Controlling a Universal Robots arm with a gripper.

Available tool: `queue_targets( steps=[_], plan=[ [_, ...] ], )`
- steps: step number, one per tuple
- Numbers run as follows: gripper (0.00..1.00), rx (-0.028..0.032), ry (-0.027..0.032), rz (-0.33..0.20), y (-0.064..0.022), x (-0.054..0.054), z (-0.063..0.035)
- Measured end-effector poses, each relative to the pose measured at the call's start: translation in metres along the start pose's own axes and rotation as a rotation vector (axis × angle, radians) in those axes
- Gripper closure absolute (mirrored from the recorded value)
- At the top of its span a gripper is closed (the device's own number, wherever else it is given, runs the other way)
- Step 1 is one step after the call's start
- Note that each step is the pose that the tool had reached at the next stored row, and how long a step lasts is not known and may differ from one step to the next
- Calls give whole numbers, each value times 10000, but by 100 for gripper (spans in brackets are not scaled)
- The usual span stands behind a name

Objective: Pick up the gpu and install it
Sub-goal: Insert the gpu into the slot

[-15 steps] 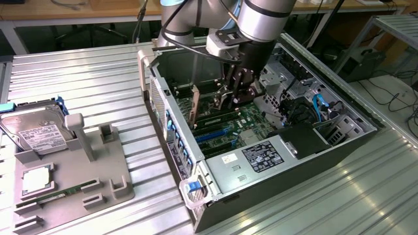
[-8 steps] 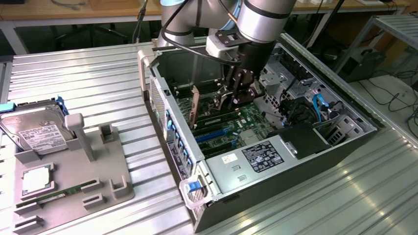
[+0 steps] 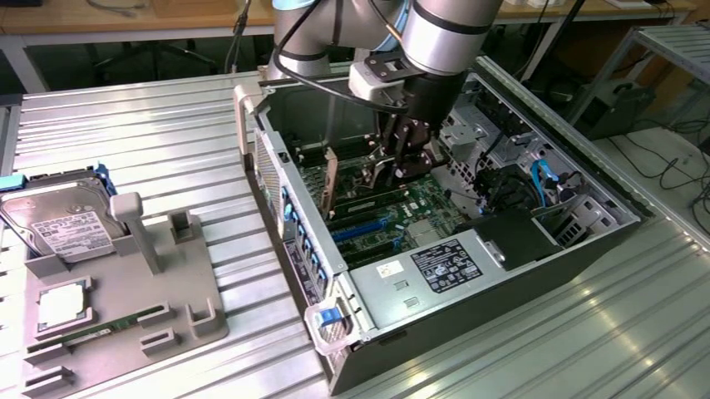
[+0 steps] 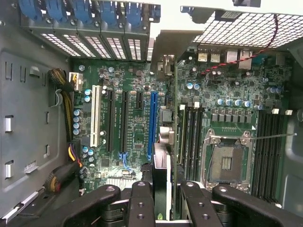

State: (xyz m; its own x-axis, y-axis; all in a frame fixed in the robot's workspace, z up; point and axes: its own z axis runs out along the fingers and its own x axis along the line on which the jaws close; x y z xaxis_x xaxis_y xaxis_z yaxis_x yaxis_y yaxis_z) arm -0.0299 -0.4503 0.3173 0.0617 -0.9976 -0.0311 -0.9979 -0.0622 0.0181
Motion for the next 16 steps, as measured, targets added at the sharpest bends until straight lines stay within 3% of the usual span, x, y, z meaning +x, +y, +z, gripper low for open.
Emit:
queue_targets(
  steps=[11, 14, 16],
  plan=[
    [73, -15, 8, -472, 3, -4, 56],
    [73, -7, 4, -197, 11, -9, 108],
    [73, 39, -7, 483, 45, 11, 257]
  ],
)
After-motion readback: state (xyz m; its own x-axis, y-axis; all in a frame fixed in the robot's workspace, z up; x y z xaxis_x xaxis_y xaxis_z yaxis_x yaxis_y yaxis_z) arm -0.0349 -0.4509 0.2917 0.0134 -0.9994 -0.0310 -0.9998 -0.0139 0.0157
